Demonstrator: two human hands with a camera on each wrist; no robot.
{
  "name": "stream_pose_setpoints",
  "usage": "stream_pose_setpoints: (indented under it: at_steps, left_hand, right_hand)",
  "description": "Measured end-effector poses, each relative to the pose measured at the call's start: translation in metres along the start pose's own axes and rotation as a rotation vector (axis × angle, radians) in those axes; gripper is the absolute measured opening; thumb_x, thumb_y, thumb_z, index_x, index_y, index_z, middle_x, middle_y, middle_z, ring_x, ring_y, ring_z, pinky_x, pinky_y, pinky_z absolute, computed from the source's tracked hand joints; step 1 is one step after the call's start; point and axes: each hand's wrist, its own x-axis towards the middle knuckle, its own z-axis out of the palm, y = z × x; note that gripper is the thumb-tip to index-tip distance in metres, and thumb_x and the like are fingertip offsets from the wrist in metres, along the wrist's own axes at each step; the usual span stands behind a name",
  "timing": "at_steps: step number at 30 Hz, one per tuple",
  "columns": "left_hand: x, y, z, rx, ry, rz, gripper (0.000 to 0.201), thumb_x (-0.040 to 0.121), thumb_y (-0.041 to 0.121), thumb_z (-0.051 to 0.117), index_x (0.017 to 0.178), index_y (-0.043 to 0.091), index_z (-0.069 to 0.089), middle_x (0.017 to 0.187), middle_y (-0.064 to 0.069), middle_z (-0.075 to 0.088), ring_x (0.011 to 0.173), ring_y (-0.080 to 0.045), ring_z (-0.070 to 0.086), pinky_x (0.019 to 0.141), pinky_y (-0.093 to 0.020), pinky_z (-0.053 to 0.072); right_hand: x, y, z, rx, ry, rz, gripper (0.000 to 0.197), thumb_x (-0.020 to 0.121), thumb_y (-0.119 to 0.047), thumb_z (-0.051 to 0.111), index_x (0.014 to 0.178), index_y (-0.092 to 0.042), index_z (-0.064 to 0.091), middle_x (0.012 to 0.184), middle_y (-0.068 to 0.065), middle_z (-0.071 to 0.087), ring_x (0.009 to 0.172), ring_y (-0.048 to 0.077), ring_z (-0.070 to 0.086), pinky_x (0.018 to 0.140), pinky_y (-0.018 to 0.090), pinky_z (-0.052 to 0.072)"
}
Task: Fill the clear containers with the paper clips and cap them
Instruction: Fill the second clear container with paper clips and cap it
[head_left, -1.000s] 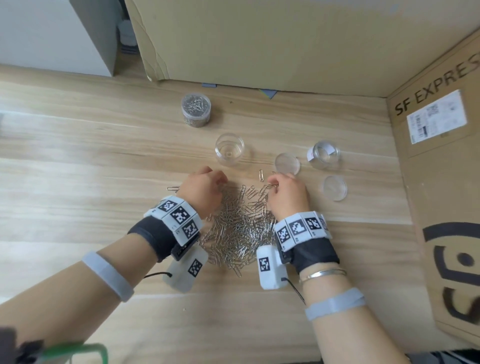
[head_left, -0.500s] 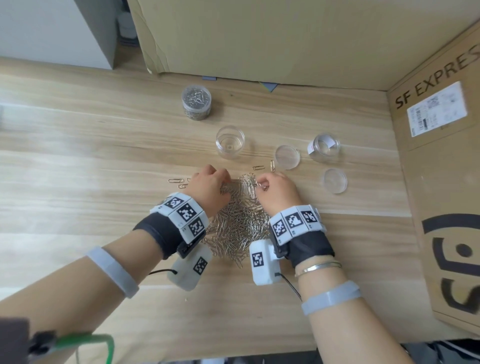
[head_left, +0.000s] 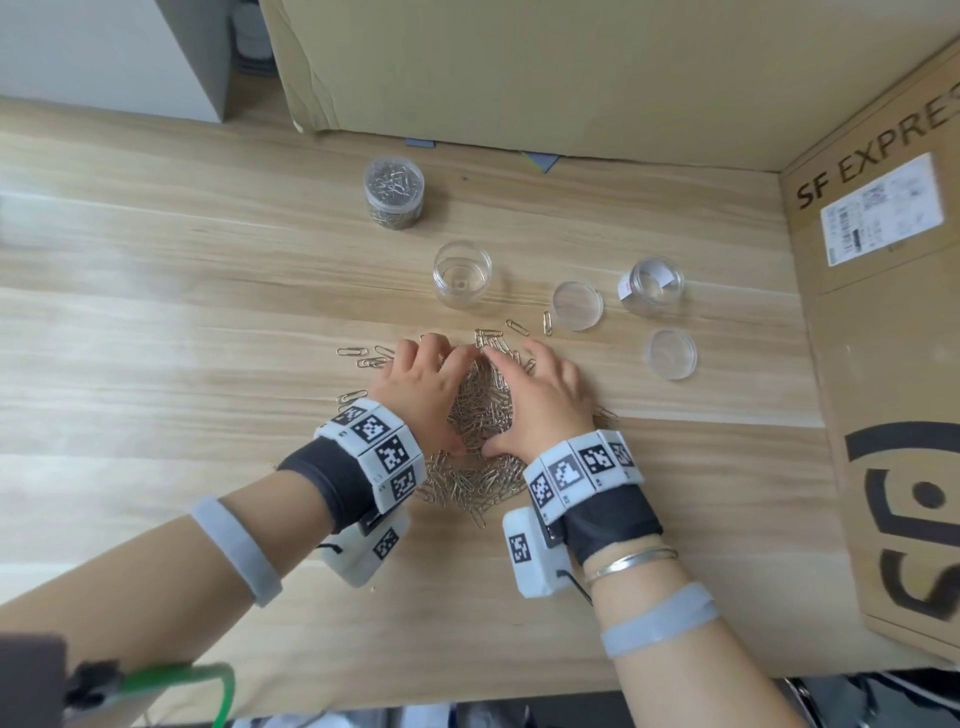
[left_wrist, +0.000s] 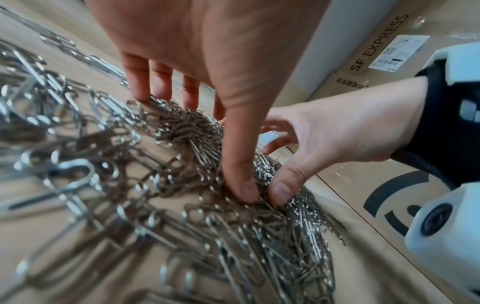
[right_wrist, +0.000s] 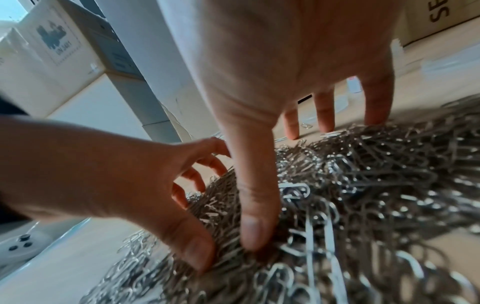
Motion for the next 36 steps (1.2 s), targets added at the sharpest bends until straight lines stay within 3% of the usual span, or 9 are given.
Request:
stream_pose_setpoints:
  at_steps: [4, 8, 11, 16, 18, 22, 27, 31, 36]
  left_hand:
    - [0.006, -0.003, -0.002, -0.149, 0.077, -0.027, 0.083, 0.07, 0.033, 0.072, 0.136, 0.024, 0.023, 0.13, -0.005, 0.035, 0.118, -0.028, 0.034, 0.098, -0.04, 0.04]
    - [0.01, -0.005, -0.003, -0.214, 0.117, 0.0, 0.062, 0.078, 0.019, 0.064, 0.132, 0.021, 0.034, 0.126, -0.007, 0.041, 0.116, -0.028, 0.041, 0.094, -0.043, 0.044]
    - [0.013, -0.006, -0.004, -0.268, 0.141, 0.002, 0.049, 0.08, 0.014, 0.06, 0.126, 0.017, 0.043, 0.12, -0.009, 0.047, 0.111, -0.029, 0.049, 0.089, -0.039, 0.044]
    - [0.017, -0.008, -0.008, -0.286, 0.163, 0.016, 0.036, 0.083, 0.01, 0.055, 0.119, 0.012, 0.05, 0.111, -0.01, 0.054, 0.101, -0.029, 0.056, 0.076, -0.03, 0.039]
    - [0.019, -0.009, -0.009, -0.298, 0.161, 0.021, 0.032, 0.083, 0.009, 0.055, 0.115, 0.011, 0.053, 0.108, -0.01, 0.055, 0.098, -0.028, 0.056, 0.073, -0.028, 0.037]
    - [0.02, -0.009, -0.012, -0.336, 0.159, 0.034, 0.029, 0.082, 0.006, 0.055, 0.11, 0.009, 0.058, 0.104, -0.011, 0.058, 0.095, -0.029, 0.057, 0.075, -0.027, 0.038]
    - [0.018, -0.011, -0.023, -0.38, 0.19, 0.031, 0.023, 0.083, 0.008, 0.056, 0.105, 0.007, 0.061, 0.101, -0.012, 0.06, 0.091, -0.029, 0.058, 0.076, -0.03, 0.041]
    - [0.018, -0.015, -0.036, -0.406, 0.256, 0.033, 0.017, 0.084, 0.009, 0.056, 0.098, 0.006, 0.063, 0.096, -0.011, 0.062, 0.086, -0.026, 0.058, 0.074, -0.025, 0.039]
    - [0.027, -0.015, -0.059, -0.366, 0.345, 0.039, 0.015, 0.085, 0.012, 0.055, 0.097, 0.006, 0.064, 0.095, -0.011, 0.064, 0.083, -0.022, 0.056, 0.069, -0.022, 0.033]
  right_hand:
    - [0.007, 0.001, -0.001, 0.058, 0.128, -0.089, 0.068, 0.075, -0.024, 0.073, 0.133, -0.035, 0.039, 0.136, -0.001, 0.037, 0.122, 0.023, 0.038, 0.096, 0.036, 0.041]
    - [0.013, -0.002, -0.001, 0.135, 0.178, -0.143, 0.044, 0.081, -0.017, 0.066, 0.122, -0.025, 0.053, 0.122, 0.001, 0.049, 0.105, 0.019, 0.053, 0.086, 0.029, 0.046]
    - [0.016, -0.005, -0.004, 0.162, 0.189, -0.151, 0.033, 0.082, -0.016, 0.063, 0.114, -0.022, 0.057, 0.118, 0.001, 0.054, 0.087, 0.015, 0.053, 0.07, 0.024, 0.041]
    - [0.021, -0.004, -0.009, 0.211, 0.219, -0.153, 0.021, 0.081, -0.014, 0.063, 0.102, -0.02, 0.063, 0.1, 0.003, 0.065, 0.085, 0.019, 0.057, 0.067, 0.023, 0.037]
    - [0.023, -0.003, -0.012, 0.218, 0.219, -0.133, 0.017, 0.081, -0.014, 0.062, 0.096, -0.021, 0.065, 0.084, 0.002, 0.065, 0.074, 0.018, 0.055, 0.064, 0.022, 0.035]
    - [0.025, -0.003, -0.017, 0.213, 0.201, -0.104, 0.014, 0.08, -0.012, 0.061, 0.088, -0.022, 0.066, 0.052, -0.01, 0.042, 0.047, 0.005, 0.037, 0.058, 0.023, 0.032]
    - [0.029, -0.001, -0.026, 0.272, 0.224, -0.119, 0.012, 0.08, -0.011, 0.063, 0.086, -0.02, 0.068, 0.05, -0.009, 0.044, 0.043, 0.002, 0.035, 0.044, 0.019, 0.028]
    - [0.032, 0.002, -0.033, 0.296, 0.255, -0.119, 0.01, 0.082, -0.013, 0.065, 0.087, -0.02, 0.069, 0.053, -0.007, 0.052, 0.041, 0.003, 0.039, 0.043, 0.015, 0.032]
    - [0.036, 0.005, -0.033, 0.329, 0.3, -0.105, 0.008, 0.08, -0.014, 0.066, 0.081, -0.021, 0.068, 0.073, 0.004, 0.07, 0.042, 0.003, 0.041, 0.047, 0.02, 0.036]
